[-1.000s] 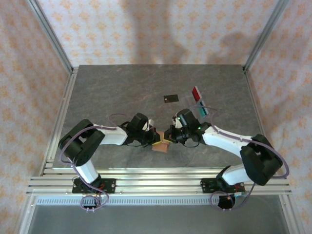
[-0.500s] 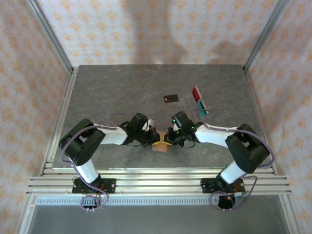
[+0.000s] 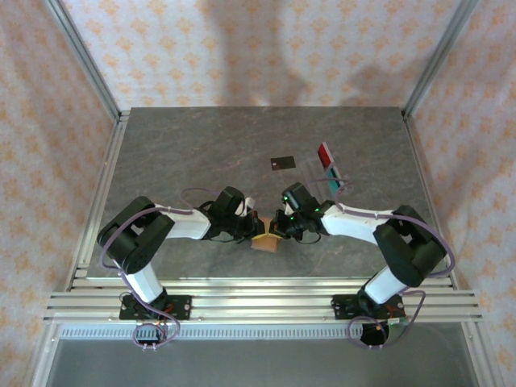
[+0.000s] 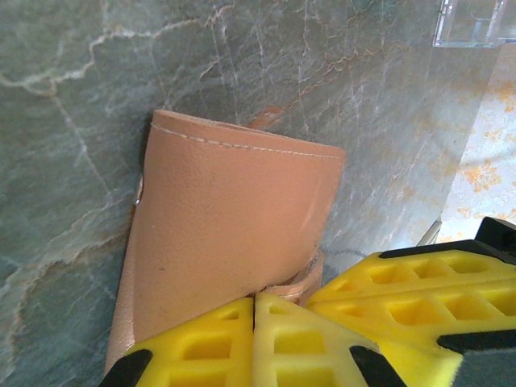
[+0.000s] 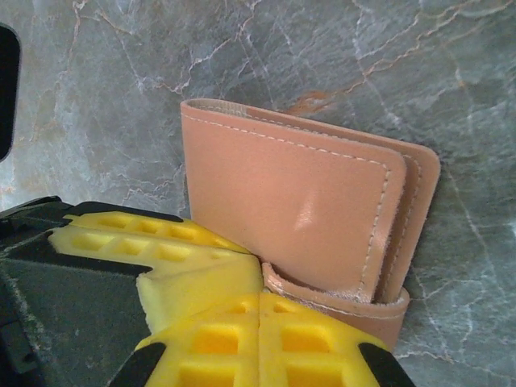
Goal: Put the credit cards into the card holder
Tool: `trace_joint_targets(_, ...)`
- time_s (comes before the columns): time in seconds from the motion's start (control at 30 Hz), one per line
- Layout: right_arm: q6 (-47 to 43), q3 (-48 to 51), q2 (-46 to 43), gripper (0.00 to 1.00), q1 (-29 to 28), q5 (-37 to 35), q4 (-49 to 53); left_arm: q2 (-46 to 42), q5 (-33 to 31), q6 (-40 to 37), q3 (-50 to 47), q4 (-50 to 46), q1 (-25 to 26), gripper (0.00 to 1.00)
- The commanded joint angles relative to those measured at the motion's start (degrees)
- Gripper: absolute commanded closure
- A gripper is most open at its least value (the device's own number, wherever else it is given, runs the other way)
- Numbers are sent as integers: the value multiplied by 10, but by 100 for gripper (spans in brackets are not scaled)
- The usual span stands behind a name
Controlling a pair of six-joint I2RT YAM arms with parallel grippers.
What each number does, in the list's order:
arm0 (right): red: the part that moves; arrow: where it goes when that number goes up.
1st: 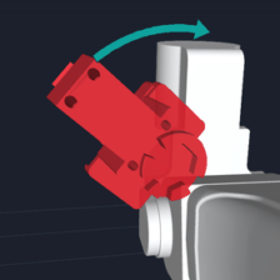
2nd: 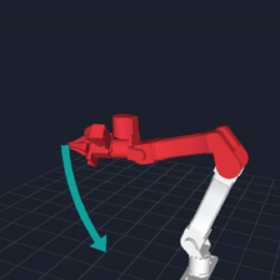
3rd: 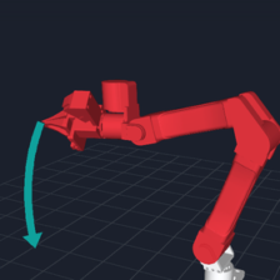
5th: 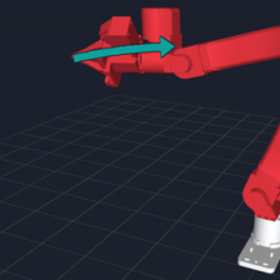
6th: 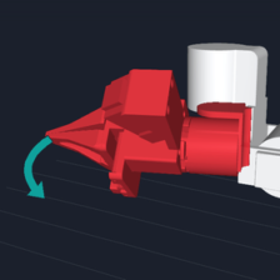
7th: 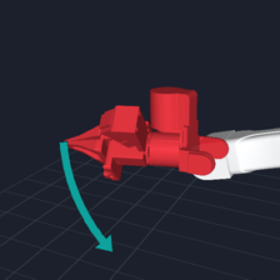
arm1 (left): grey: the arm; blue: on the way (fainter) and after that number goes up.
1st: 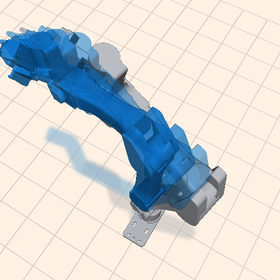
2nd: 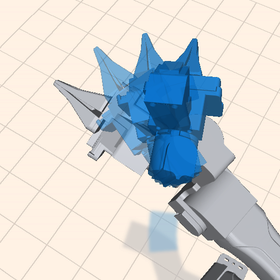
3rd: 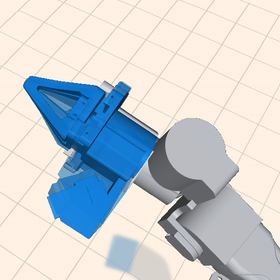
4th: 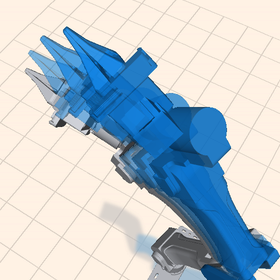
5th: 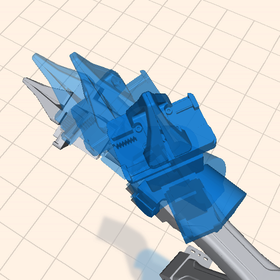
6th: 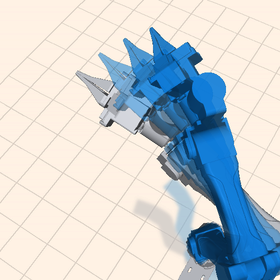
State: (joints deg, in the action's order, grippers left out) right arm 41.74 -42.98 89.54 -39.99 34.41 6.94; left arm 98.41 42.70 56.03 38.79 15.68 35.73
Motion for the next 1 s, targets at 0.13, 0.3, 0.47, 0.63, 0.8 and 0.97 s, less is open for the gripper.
trace_joint_targets(0.13, -28, -11, 32, 100, -4, -46, 24, 26, -28, -7, -11, -22, -1, 100)
trace_joint_targets(0.3, -37, -3, 63, 100, -7, -59, 33, 27, -26, -5, -11, -20, -2, 100)
trace_joint_targets(0.47, -53, 0, 58, 100, -12, -72, 64, 25, -25, -8, -11, -23, -4, 100)
trace_joint_targets(0.63, -68, 9, 42, 100, -14, -77, 93, 26, -24, -8, -11, -23, -6, 100)
trace_joint_targets(0.8, -68, 20, 49, 100, -13, -96, 104, 29, -22, -8, -8, -21, -6, 100)
trace_joint_targets(0.97, -66, 17, 77, 100, -14, -90, 77, 32, -8, 10, -8, 12, -6, 100)
